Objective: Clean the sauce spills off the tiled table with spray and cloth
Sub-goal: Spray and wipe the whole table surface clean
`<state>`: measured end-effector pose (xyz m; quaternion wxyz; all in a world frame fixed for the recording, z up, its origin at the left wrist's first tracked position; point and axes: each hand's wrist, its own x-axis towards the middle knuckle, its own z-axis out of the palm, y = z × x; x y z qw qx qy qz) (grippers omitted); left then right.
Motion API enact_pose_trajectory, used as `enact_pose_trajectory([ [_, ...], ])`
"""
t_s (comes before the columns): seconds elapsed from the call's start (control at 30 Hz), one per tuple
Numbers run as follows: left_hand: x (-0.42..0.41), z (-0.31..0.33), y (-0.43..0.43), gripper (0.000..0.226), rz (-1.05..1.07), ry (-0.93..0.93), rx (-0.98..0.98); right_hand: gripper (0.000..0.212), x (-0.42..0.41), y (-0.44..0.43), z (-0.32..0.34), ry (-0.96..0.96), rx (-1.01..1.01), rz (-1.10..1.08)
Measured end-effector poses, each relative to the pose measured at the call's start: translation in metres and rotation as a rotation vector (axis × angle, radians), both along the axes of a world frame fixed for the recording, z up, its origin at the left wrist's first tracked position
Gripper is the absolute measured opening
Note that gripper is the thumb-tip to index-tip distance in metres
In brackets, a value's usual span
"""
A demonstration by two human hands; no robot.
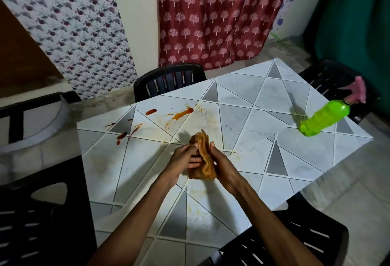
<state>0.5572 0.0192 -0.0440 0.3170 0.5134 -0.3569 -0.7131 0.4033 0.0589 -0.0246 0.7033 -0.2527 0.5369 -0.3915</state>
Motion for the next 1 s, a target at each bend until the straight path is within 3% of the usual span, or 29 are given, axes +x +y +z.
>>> enact_pose_trajectory([
  [0.07,0.011,0.001,-0.004,0.023,-0.050,0.005,-0.029,0.046,0.004,-0.006,-0.003,-0.102,0.014,-0.019],
  [0.17,0.024,0.000,-0.008,0.020,0.041,-0.059,-0.124,0.048,0.006,-0.013,-0.014,-0.074,0.059,-0.068],
  [0.3,0.047,-0.036,-0.023,0.012,0.206,-0.416,-0.251,0.043,0.008,-0.025,-0.029,0.036,0.121,-0.114],
  [0.4,0.064,-0.067,-0.037,0.020,0.055,-0.676,-0.359,0.042,0.006,-0.039,-0.035,0.148,0.115,-0.098],
  [0.53,0.080,-0.086,-0.066,0.059,-0.284,-1.105,-0.496,0.035,0.000,-0.068,-0.040,0.271,0.144,-0.108],
  [0.67,0.080,-0.088,-0.101,0.079,-0.389,-1.234,-0.593,0.031,-0.003,-0.111,-0.043,0.333,0.166,-0.155],
  [0.77,0.075,-0.091,-0.130,0.092,-0.453,-1.291,-0.604,0.023,-0.002,-0.155,-0.039,0.269,0.149,-0.238],
  [0.9,0.072,-0.110,-0.147,0.111,-0.561,-1.289,-0.487,0.028,-0.003,-0.221,-0.039,-0.011,0.130,-0.346],
  [1.0,0.073,-0.127,-0.144,0.116,-0.523,-1.269,-0.486,0.029,-0.004,-0.261,-0.042,-0.173,0.043,-0.427],
])
